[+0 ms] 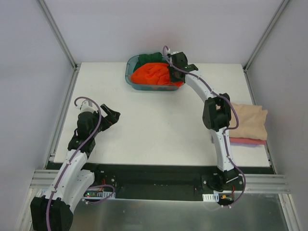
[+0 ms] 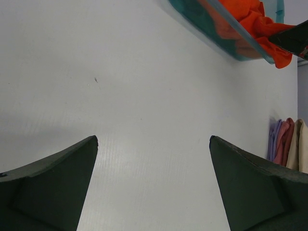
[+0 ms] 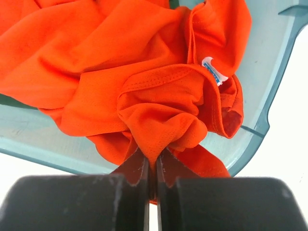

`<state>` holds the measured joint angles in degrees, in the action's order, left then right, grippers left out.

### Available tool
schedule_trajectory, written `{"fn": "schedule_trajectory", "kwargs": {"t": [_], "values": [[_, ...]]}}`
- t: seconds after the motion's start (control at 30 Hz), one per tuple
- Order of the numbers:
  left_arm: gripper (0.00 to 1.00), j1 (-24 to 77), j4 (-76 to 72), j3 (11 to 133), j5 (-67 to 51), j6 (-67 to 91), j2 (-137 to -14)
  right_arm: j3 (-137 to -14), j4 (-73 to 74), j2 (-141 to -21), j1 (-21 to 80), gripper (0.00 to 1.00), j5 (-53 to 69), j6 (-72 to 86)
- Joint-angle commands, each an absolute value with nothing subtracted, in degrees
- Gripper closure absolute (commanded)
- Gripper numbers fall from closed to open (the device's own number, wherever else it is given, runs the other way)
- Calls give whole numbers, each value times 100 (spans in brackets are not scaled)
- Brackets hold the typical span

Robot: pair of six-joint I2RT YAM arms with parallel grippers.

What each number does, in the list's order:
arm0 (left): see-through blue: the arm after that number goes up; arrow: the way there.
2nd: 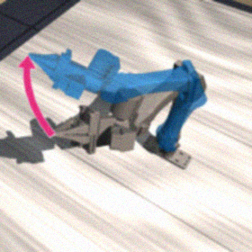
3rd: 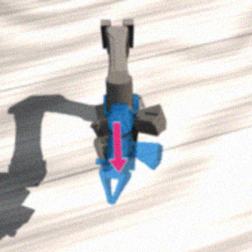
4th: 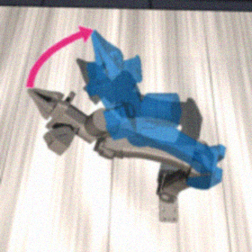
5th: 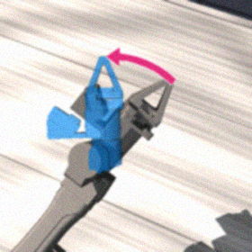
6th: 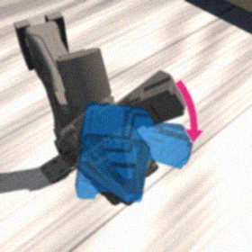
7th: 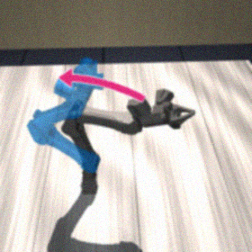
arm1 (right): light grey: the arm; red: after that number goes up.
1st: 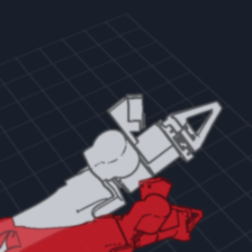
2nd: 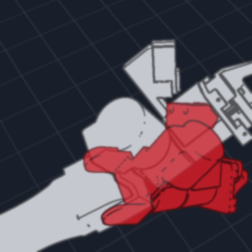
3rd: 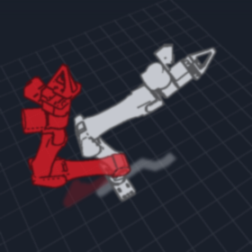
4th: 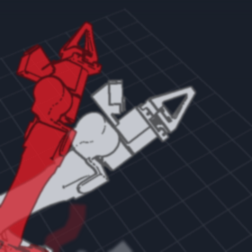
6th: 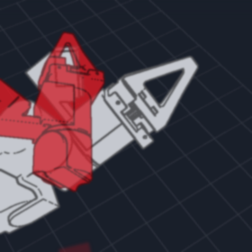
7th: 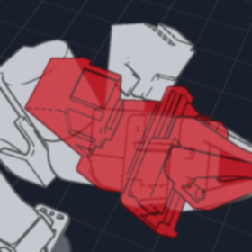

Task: Fold and stack the t-shirts
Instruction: Grab crumpled tshirt from bin with the right arm

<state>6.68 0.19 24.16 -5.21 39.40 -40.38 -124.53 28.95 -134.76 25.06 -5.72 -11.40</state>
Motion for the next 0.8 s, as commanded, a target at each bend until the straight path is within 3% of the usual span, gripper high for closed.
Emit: {"fn": "schedule_trajectory", "kwargs": {"t": [0.0,0.3,0.77], "values": [[1,650,-246,2435,-439,3806,-4043,-12762,2725,-13009,2566,99,-89,-1099],[1,650,-246,2399,-711,3867,-3903,-12736,2830,-11498,3005,99,747,-765],[1,650,-18,2215,-1002,4192,-3068,-12946,2338,-9300,4754,99,1055,-1055]]}}
